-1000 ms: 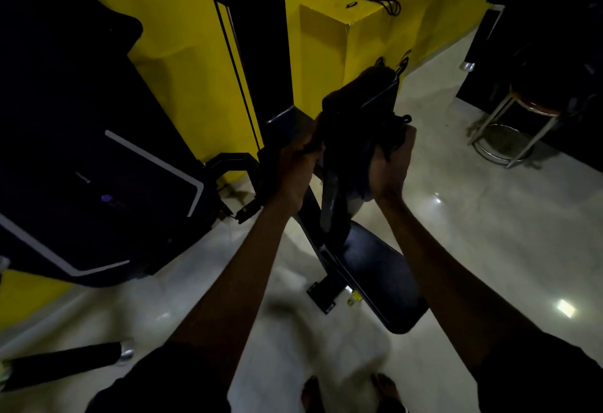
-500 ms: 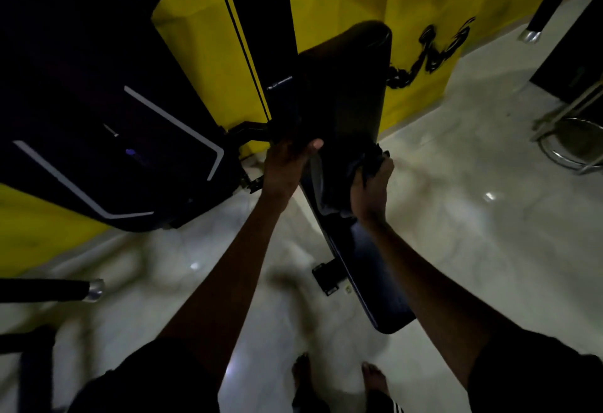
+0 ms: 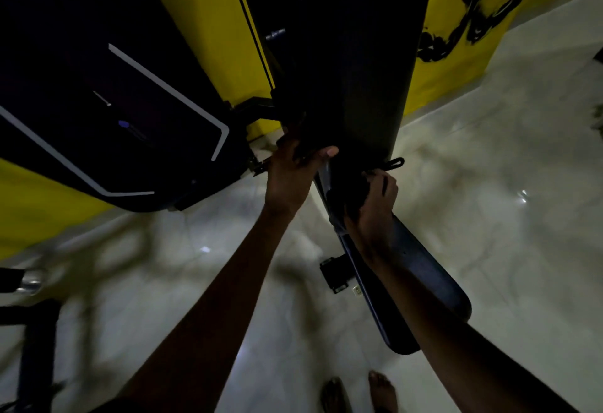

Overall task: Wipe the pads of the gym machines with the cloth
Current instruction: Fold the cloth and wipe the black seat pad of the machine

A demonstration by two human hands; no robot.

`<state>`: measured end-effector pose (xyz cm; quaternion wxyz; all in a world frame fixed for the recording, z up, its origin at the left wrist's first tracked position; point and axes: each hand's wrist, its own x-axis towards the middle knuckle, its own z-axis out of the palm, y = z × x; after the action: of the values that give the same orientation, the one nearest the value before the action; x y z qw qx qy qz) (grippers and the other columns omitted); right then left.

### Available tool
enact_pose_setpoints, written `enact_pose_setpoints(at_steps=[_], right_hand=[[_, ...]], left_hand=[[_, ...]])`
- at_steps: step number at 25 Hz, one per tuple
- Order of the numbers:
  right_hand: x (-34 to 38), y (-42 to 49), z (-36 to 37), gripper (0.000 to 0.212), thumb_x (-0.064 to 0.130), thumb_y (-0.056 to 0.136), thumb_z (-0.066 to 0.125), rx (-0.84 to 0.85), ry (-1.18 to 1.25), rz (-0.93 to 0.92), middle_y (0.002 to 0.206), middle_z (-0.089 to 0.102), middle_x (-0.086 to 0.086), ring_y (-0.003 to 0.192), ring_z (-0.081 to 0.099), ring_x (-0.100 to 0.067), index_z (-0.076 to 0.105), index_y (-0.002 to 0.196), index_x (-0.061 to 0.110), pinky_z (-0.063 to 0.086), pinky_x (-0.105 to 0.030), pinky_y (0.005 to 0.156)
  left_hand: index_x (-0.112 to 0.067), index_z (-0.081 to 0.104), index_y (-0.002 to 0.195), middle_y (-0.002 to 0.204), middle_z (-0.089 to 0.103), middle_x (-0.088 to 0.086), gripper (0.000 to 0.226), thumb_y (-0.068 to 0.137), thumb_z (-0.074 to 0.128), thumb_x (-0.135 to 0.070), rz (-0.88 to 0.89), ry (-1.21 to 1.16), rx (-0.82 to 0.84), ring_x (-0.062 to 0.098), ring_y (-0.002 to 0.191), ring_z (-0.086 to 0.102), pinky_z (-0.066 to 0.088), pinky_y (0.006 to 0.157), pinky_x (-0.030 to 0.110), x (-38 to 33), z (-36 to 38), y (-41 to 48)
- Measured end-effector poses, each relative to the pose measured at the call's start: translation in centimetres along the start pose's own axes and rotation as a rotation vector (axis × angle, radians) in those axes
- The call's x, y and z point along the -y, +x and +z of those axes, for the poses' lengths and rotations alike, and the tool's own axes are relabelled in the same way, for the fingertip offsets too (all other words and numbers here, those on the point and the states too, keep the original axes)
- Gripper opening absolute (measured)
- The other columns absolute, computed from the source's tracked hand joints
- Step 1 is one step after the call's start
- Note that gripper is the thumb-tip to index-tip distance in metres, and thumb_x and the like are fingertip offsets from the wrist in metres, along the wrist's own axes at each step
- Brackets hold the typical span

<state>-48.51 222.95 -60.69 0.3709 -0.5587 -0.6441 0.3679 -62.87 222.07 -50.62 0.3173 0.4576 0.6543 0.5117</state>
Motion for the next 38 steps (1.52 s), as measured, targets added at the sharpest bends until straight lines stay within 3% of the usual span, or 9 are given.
enact_pose_setpoints(at_steps=[3, 8, 15, 18, 21, 24, 29, 34, 38], right_hand=[[1.4, -0.2, 0.5, 0.061, 0.012, 0.072, 0.08, -0.115, -0.021, -0.129, 0.127, 0.039, -0.001, 0.116, 0.045, -0.027, 0.046, 0.122, 0.02, 0.049, -0.048, 0.092], [2.9, -0.5, 3.7, 0.043, 0.032, 0.074, 0.077, -0.322, -0.073, -0.261, 0.117, 0.053, -0.011, 0.11, 0.047, -0.03, 0.054, 0.103, 0.01, 0.04, -0.037, 0.091], [-2.9, -0.6, 4.9, 0.056, 0.047, 0.075, 0.073, -0.202, -0.188, -0.189, 0.105, 0.05, -0.013, 0.096, 0.043, -0.027, 0.048, 0.106, 0.008, 0.045, -0.041, 0.079], [-5.9, -0.2, 1.9, 0.055, 0.047, 0.076, 0.054, -0.032, -0.162, -0.025, 0.112, 0.052, -0.013, 0.1, 0.047, -0.03, 0.053, 0.112, 0.006, 0.043, -0.041, 0.08], [-9.1, 1.4, -2.4, 0.034, 0.028, 0.081, 0.069, 0.017, -0.257, 0.036, 0.105, 0.058, -0.015, 0.097, 0.054, -0.041, 0.056, 0.105, 0.007, 0.042, -0.038, 0.075], [-11.6, 2.3, -4.4, 0.049, 0.039, 0.083, 0.074, 0.264, -0.585, 0.107, 0.116, 0.057, -0.019, 0.108, 0.055, -0.044, 0.054, 0.113, 0.006, 0.05, -0.046, 0.083], [-17.1, -2.5, -4.8, 0.105, 0.076, 0.071, 0.063, 0.449, -0.691, 0.156, 0.157, 0.028, -0.007, 0.143, 0.03, -0.035, 0.022, 0.153, 0.025, 0.025, -0.057, 0.113], [-19.2, -3.0, -4.8, 0.084, 0.073, 0.087, 0.038, 0.529, -0.859, -0.035, 0.165, 0.016, -0.004, 0.147, 0.021, -0.038, 0.012, 0.158, 0.036, 0.023, -0.06, 0.113], [-19.1, 0.6, -1.8, 0.073, 0.061, 0.095, 0.046, 0.538, -0.871, -0.068, 0.163, 0.021, -0.008, 0.147, 0.024, -0.038, 0.021, 0.157, 0.029, 0.029, -0.058, 0.112]], left_hand=[[-0.014, 0.068, 0.116, 0.114, 0.071, 0.001, 0.047, 0.077, 0.081, -0.037, 0.043, 0.073, 0.009, 0.014, 0.108, 0.067, 0.054, 0.095, 0.042, -0.2, -0.7, 0.9], [-0.039, 0.07, 0.072, 0.075, 0.07, -0.014, 0.011, 0.07, 0.074, -0.049, 0.076, 0.123, 0.055, 0.008, 0.076, 0.068, 0.056, 0.075, 0.04, -1.5, -2.1, 1.0], [-0.013, 0.06, 0.126, 0.122, 0.068, 0.004, 0.066, 0.075, 0.076, -0.052, 0.114, 0.081, -0.028, 0.017, 0.118, 0.062, 0.052, 0.098, 0.046, 1.9, -0.4, 0.5], [-0.018, 0.053, 0.135, 0.131, 0.062, 0.002, 0.062, 0.082, 0.078, -0.038, 0.114, 0.0, -0.025, 0.018, 0.124, 0.059, 0.051, 0.1, 0.045, 4.0, 0.5, -0.3], [-0.015, 0.047, 0.141, 0.131, 0.06, -0.002, 0.06, 0.089, 0.071, -0.032, 0.02, 0.005, -0.114, 0.004, 0.117, 0.059, 0.054, 0.091, 0.025, 7.4, 1.8, -2.6], [-0.016, 0.049, 0.138, 0.125, 0.059, -0.002, 0.044, 0.097, 0.061, -0.027, -0.158, 0.065, -0.193, 0.004, 0.107, 0.061, 0.053, 0.082, 0.019, 12.8, 4.0, -6.2], [-0.006, 0.059, 0.127, 0.114, 0.063, 0.0, 0.031, 0.096, 0.057, -0.008, -0.285, 0.258, 0.088, 0.008, 0.103, 0.066, 0.044, 0.082, 0.006, 20.0, 8.5, -12.4], [-0.017, 0.025, 0.155, 0.157, 0.035, 0.002, 0.081, 0.089, 0.042, -0.062, -0.287, 0.412, 0.336, 0.018, 0.142, 0.038, 0.039, 0.112, 0.032, 24.8, 11.2, -17.8], [-0.02, -0.004, 0.156, 0.163, -0.001, -0.005, 0.097, 0.091, 0.058, -0.056, -0.274, 0.36, 0.354, 0.008, 0.149, 0.007, 0.02, 0.12, 0.026, 24.6, 13.1, -19.6]])
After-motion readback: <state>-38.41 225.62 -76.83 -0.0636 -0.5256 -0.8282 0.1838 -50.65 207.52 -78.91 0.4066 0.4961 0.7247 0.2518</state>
